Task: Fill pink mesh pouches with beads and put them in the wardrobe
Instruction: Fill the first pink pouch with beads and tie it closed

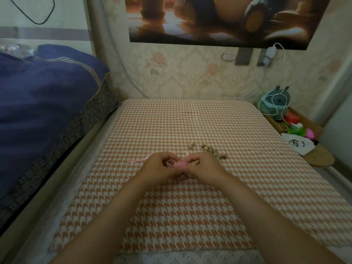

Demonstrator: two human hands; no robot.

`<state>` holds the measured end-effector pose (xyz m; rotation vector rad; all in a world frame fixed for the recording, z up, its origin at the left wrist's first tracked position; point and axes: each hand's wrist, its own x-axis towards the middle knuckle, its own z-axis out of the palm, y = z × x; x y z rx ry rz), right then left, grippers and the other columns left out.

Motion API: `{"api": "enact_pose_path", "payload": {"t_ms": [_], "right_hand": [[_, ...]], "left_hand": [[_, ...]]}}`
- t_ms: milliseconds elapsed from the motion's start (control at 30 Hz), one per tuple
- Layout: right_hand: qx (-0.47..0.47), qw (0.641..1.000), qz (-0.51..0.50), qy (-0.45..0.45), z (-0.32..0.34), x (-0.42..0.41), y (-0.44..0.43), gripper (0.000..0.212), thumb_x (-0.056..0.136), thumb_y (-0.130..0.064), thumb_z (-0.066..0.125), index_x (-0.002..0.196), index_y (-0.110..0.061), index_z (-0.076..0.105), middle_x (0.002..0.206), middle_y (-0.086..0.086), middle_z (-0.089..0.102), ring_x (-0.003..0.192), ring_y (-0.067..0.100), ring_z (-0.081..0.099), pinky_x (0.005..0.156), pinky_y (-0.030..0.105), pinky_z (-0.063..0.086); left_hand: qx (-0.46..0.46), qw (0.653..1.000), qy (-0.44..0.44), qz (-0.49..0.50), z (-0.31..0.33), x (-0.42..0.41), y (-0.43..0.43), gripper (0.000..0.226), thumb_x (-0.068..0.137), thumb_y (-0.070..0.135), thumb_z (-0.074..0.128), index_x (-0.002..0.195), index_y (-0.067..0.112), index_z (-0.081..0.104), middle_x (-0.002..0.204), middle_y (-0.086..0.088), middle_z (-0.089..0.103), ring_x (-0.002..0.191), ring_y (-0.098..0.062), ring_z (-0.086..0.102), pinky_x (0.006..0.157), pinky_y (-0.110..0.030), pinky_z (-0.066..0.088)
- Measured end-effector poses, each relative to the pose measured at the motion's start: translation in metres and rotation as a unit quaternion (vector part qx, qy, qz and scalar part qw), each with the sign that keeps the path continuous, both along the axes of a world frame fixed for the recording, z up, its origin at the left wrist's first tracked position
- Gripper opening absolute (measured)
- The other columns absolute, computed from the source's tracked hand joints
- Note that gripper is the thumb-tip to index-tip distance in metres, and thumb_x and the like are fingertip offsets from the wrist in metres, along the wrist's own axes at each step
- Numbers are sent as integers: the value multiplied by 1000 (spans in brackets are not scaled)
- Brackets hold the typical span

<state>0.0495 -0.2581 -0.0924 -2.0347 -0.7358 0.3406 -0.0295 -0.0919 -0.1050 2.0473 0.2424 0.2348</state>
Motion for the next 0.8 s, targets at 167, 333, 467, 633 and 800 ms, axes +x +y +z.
{"api": "enact_pose_path", "payload": {"t_ms": [167, 333, 467, 633, 800], "right_hand": [[-40, 994, -17, -96, -3, 6, 1, 14, 82, -40, 78, 84, -27, 82, 98, -7, 69, 92, 10, 63, 81, 35, 53], [-37, 986, -53, -155, -2, 9, 1, 7, 78, -38, 80, 76, -31, 79, 117, -18, 56, 117, 5, 41, 98, 27, 37], [-32, 990, -57, -123, -4, 11, 0, 7, 78, -36, 81, 77, -29, 80, 120, -17, 57, 118, 4, 44, 102, 28, 37], [0, 996, -33, -79, -8, 6, 0, 10, 80, -32, 81, 73, -24, 81, 89, -11, 68, 83, 0, 62, 77, 23, 51], [-64, 997, 4, -53, 3, 6, -7, 16, 89, -38, 68, 76, -32, 76, 70, -11, 72, 63, 7, 64, 57, 22, 48]], "left_hand": [[33, 999, -43, 2, -1, 2, -3, 6, 76, 25, 81, 81, 22, 79, 72, 2, 75, 72, -24, 70, 72, -41, 56], [26, 997, -68, 4, -1, 2, -4, 5, 79, 21, 79, 76, 18, 76, 75, 2, 75, 75, -18, 71, 76, -39, 57], [-10, 998, -61, -15, -3, 1, -5, 11, 80, 19, 78, 88, 17, 71, 82, 0, 74, 79, -19, 71, 77, -40, 59], [19, 999, -35, -35, -8, 2, -8, 19, 70, 14, 84, 85, 21, 74, 81, 6, 74, 75, -3, 67, 74, -24, 54], [68, 997, -32, -6, -4, 1, -9, 16, 74, 25, 84, 88, 22, 78, 74, 11, 72, 66, 5, 61, 62, -14, 48]]}}
